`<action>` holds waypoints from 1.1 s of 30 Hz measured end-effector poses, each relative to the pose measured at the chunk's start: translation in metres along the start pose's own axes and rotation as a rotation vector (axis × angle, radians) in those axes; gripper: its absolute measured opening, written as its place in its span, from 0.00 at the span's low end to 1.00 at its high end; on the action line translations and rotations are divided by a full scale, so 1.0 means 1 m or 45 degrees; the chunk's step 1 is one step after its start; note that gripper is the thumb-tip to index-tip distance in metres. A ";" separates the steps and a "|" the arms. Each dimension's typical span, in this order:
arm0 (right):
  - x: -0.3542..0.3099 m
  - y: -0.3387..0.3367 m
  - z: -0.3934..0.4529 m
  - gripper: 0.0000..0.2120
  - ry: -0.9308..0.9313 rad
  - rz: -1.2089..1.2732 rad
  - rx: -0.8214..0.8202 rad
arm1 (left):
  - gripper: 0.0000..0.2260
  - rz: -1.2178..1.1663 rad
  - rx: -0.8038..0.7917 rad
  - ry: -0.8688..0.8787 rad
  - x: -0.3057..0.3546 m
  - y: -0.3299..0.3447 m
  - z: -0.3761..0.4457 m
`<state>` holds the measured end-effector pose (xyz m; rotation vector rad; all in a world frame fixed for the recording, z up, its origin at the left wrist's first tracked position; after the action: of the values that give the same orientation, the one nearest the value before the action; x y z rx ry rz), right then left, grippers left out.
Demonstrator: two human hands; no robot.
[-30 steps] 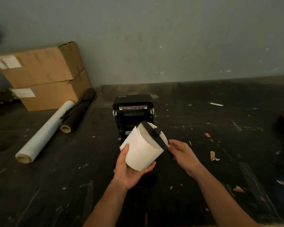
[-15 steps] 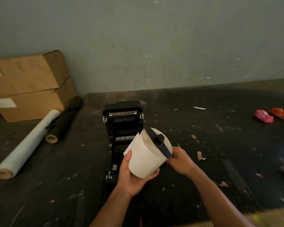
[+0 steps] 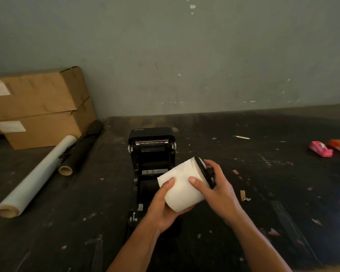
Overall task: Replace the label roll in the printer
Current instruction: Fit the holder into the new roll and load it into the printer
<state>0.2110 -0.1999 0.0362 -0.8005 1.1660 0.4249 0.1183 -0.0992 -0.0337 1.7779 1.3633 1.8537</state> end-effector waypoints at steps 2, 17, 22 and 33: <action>0.010 -0.002 -0.001 0.26 0.027 0.136 0.070 | 0.25 0.083 0.058 -0.032 0.002 0.000 0.000; 0.040 -0.039 0.007 0.27 0.407 1.038 0.236 | 0.09 0.349 0.493 0.069 0.043 -0.027 0.014; 0.042 -0.036 0.009 0.17 0.411 1.083 0.184 | 0.07 0.393 0.431 0.115 0.040 -0.004 0.022; 0.037 -0.031 0.015 0.23 0.371 1.015 0.149 | 0.19 1.009 0.333 0.396 0.046 0.030 0.030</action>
<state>0.2552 -0.2128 0.0154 -0.2657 1.7562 0.9024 0.1461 -0.0695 0.0131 2.5048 1.1061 2.5155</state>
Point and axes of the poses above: each hand's wrist, its own z-axis towards the middle knuckle, its own y-axis out of the palm, x = y × z, the point moved 7 cm from there along z, towards the middle knuckle, and after that the axes turned 3 degrees about -z, right-handed, at the moved point
